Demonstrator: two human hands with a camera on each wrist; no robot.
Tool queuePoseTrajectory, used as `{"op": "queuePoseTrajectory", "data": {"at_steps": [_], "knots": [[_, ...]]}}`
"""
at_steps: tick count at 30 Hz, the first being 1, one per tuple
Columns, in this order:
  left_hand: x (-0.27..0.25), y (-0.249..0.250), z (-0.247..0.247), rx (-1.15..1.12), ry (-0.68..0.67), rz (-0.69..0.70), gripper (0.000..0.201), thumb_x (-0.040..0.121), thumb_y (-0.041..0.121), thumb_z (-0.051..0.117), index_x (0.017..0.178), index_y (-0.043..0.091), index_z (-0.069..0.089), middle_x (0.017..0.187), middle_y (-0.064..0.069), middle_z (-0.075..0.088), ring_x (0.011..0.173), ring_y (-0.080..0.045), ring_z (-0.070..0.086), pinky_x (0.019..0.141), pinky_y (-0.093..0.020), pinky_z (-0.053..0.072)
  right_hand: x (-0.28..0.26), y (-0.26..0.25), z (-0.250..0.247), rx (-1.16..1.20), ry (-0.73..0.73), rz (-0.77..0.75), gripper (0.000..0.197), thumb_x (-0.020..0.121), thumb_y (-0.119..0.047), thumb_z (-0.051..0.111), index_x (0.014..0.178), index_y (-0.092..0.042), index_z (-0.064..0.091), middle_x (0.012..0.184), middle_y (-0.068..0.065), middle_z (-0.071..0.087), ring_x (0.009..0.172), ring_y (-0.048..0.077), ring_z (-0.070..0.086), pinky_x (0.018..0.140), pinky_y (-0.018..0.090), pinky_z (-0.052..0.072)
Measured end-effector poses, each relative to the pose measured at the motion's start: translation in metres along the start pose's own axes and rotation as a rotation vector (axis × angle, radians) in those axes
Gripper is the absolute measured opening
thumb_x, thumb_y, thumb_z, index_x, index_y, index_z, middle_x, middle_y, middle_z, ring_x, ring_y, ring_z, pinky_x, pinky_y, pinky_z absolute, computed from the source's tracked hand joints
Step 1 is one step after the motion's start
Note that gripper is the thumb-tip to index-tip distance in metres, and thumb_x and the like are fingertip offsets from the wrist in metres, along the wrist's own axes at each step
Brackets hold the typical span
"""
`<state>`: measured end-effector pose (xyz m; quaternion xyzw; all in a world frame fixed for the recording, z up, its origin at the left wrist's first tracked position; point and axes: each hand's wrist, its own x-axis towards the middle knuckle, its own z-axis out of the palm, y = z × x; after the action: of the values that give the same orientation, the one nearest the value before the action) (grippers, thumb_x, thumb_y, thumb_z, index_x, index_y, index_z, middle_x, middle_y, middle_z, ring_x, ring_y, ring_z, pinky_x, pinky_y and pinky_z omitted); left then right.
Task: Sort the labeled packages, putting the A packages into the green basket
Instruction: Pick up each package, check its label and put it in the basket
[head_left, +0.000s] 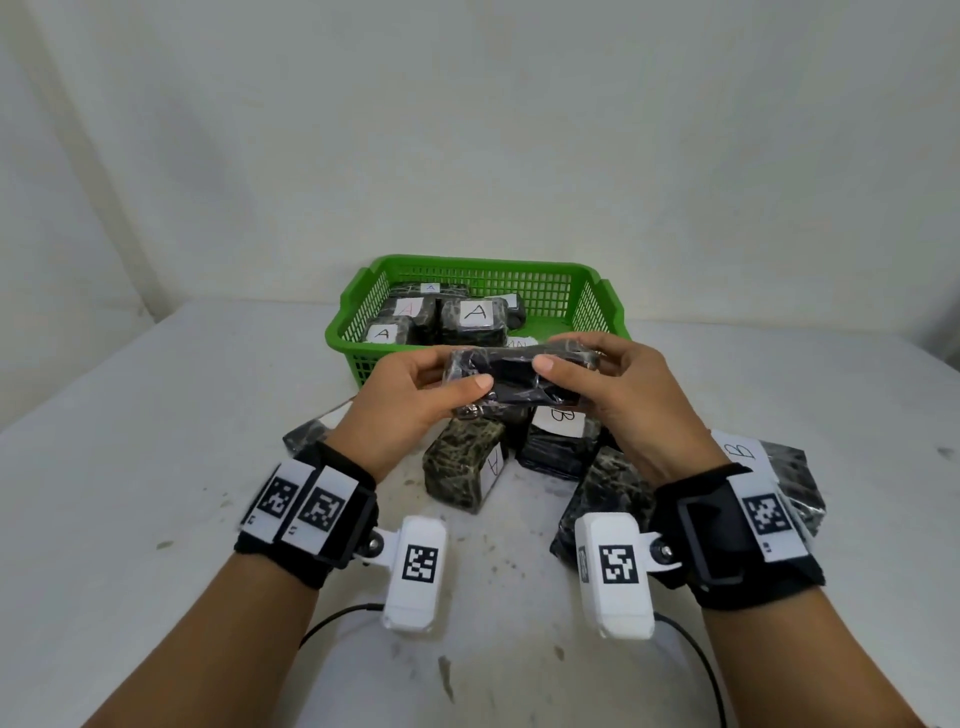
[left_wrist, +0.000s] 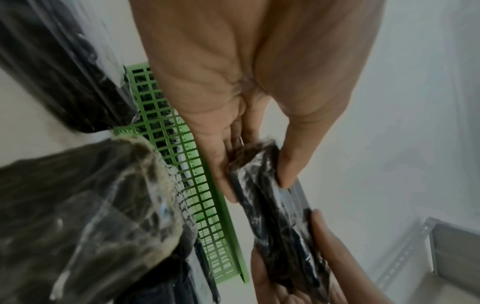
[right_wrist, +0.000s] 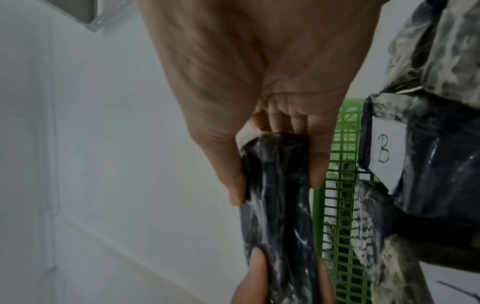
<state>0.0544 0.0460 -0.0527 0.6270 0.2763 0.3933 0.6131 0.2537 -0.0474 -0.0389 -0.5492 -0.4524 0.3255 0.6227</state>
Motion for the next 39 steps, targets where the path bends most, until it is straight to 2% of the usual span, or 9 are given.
{"op": "queuePoseTrajectory", "data": {"at_steps": [6, 13, 18, 21, 26, 29, 32, 35, 39], "knots": [[-0.002, 0.001, 0.003, -0.077, 0.038, -0.003, 0.048, 0.072, 0.023, 0.080, 0.113, 0.000, 0.069, 0.112, -0.017, 0.074, 0.109, -0.034, 0.069, 0.103, -0.054, 0.049, -0.002, 0.002, 0.004, -0.071, -0.004, 0.020, 0.055, 0.064, -0.040, 0.097, 0.111, -0.020, 0.076, 0.112, 0.000, 0.079, 0.110, 0.017, 0.074, 0.102, 0.046, 0.058], [-0.004, 0.005, 0.000, -0.039, 0.013, 0.013, 0.046, 0.070, 0.018, 0.078, 0.112, 0.002, 0.070, 0.112, -0.017, 0.074, 0.109, -0.035, 0.069, 0.099, -0.050, 0.052, -0.004, -0.002, -0.005, -0.132, -0.052, -0.016, 0.041, 0.075, -0.019, 0.091, 0.108, -0.029, 0.069, 0.116, -0.005, 0.078, 0.113, 0.011, 0.072, 0.108, 0.039, 0.053], [-0.008, 0.011, -0.006, 0.085, 0.008, 0.141, 0.050, 0.067, 0.009, 0.082, 0.116, 0.010, 0.071, 0.109, -0.010, 0.076, 0.103, -0.025, 0.072, 0.094, -0.038, 0.055, -0.002, -0.002, -0.005, -0.019, -0.096, 0.060, 0.057, 0.069, -0.041, 0.091, 0.119, -0.019, 0.072, 0.120, 0.001, 0.077, 0.113, 0.021, 0.074, 0.097, 0.039, 0.058], [-0.010, 0.013, -0.006, 0.099, -0.014, 0.184, 0.051, 0.069, -0.008, 0.080, 0.117, 0.005, 0.068, 0.111, -0.010, 0.075, 0.108, -0.024, 0.070, 0.093, -0.033, 0.056, -0.002, -0.004, -0.005, 0.078, -0.141, 0.129, 0.034, 0.087, -0.026, 0.078, 0.113, -0.005, 0.073, 0.110, 0.016, 0.079, 0.095, 0.030, 0.078, 0.082, 0.032, 0.064], [-0.010, 0.012, -0.002, 0.009, -0.096, 0.061, 0.056, 0.077, 0.014, 0.082, 0.129, 0.014, 0.061, 0.126, -0.009, 0.068, 0.116, -0.025, 0.067, 0.098, -0.042, 0.053, -0.003, 0.001, -0.005, 0.076, -0.099, 0.084, 0.020, 0.087, 0.002, 0.076, 0.107, 0.001, 0.073, 0.104, 0.017, 0.080, 0.099, 0.031, 0.078, 0.089, 0.035, 0.064], [-0.007, 0.009, 0.000, -0.022, -0.044, 0.002, 0.047, 0.073, 0.013, 0.081, 0.118, 0.013, 0.069, 0.120, -0.015, 0.071, 0.110, -0.030, 0.069, 0.099, -0.048, 0.053, -0.002, 0.002, -0.007, 0.010, -0.091, 0.048, 0.027, 0.084, 0.003, 0.080, 0.110, -0.001, 0.075, 0.104, 0.014, 0.081, 0.102, 0.031, 0.078, 0.095, 0.039, 0.060], [-0.005, 0.006, 0.000, 0.056, -0.011, 0.030, 0.047, 0.062, 0.018, 0.081, 0.109, 0.019, 0.076, 0.113, -0.012, 0.074, 0.110, -0.030, 0.069, 0.103, -0.050, 0.050, -0.003, 0.002, -0.002, -0.029, -0.102, 0.032, 0.036, 0.079, 0.000, 0.085, 0.113, -0.007, 0.075, 0.103, 0.007, 0.082, 0.097, 0.022, 0.079, 0.087, 0.032, 0.061], [-0.005, 0.006, -0.001, 0.002, -0.018, 0.017, 0.039, 0.074, 0.008, 0.077, 0.112, 0.013, 0.073, 0.113, -0.015, 0.074, 0.107, -0.031, 0.070, 0.102, -0.051, 0.050, -0.004, 0.004, 0.003, -0.003, -0.074, 0.008, 0.024, 0.082, 0.001, 0.083, 0.103, -0.011, 0.079, 0.096, 0.005, 0.083, 0.091, 0.019, 0.080, 0.078, 0.025, 0.063], [-0.006, 0.006, -0.003, 0.017, 0.018, 0.040, 0.044, 0.064, 0.017, 0.081, 0.108, 0.017, 0.077, 0.110, -0.015, 0.075, 0.107, -0.032, 0.070, 0.102, -0.052, 0.049, -0.005, 0.002, 0.005, -0.070, -0.080, -0.022, 0.032, 0.078, -0.003, 0.088, 0.104, -0.019, 0.079, 0.106, 0.001, 0.082, 0.102, 0.016, 0.077, 0.097, 0.037, 0.060]]}}
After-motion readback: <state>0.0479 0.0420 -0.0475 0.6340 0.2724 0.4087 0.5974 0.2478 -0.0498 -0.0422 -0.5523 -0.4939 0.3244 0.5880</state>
